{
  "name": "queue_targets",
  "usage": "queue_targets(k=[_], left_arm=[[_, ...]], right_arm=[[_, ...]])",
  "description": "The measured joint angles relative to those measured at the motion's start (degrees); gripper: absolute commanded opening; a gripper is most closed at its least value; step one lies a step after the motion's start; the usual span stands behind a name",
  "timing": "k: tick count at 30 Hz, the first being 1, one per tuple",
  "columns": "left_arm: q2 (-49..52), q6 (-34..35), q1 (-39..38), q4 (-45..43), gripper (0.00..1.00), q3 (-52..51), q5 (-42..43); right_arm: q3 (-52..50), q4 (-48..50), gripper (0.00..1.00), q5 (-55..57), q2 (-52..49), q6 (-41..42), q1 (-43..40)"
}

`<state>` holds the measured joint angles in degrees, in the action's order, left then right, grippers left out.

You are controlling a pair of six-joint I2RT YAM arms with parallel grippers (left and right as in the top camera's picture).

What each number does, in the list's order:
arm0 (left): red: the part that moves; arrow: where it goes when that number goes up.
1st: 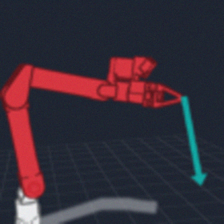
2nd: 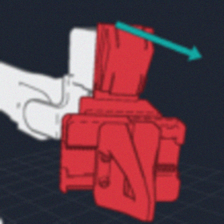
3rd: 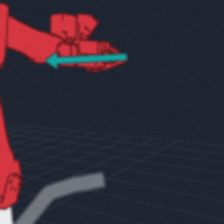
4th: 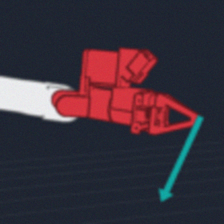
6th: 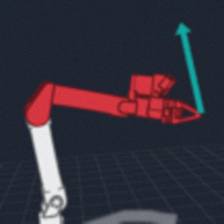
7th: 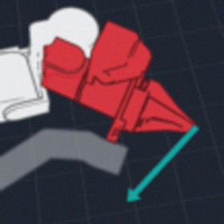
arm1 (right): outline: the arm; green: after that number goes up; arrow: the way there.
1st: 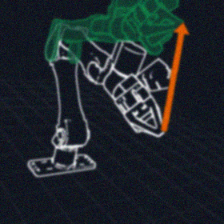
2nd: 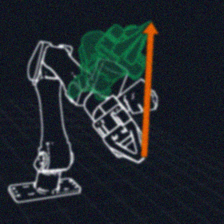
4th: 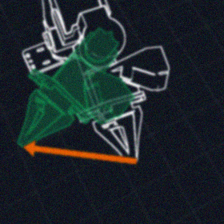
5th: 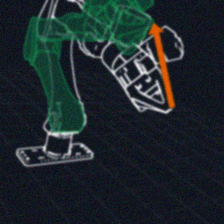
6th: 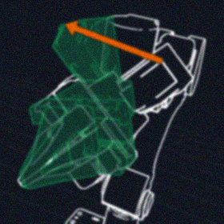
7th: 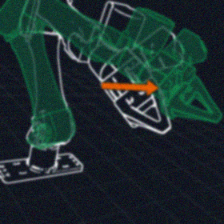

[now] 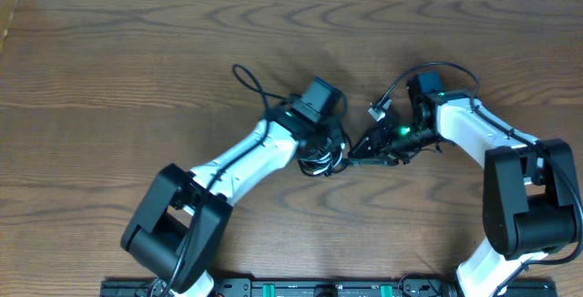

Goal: Untangle cables

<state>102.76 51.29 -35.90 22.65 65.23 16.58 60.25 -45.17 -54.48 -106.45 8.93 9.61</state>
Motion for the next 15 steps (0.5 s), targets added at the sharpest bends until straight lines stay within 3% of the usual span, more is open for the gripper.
queue_targets(k=[6,15], left_arm=[[0.0,5.1,4.3,0.0,0.09,0.0,7.5],[0.0,16.6,4.6,-1.0,0.08,-0.1,13.0]], right_arm=[[0.0,0.3,0.35,-5.8,0.0,0.0,-0.7],[-0.1,8.5,0.3,-7.6,0.0,5.5,1.9]])
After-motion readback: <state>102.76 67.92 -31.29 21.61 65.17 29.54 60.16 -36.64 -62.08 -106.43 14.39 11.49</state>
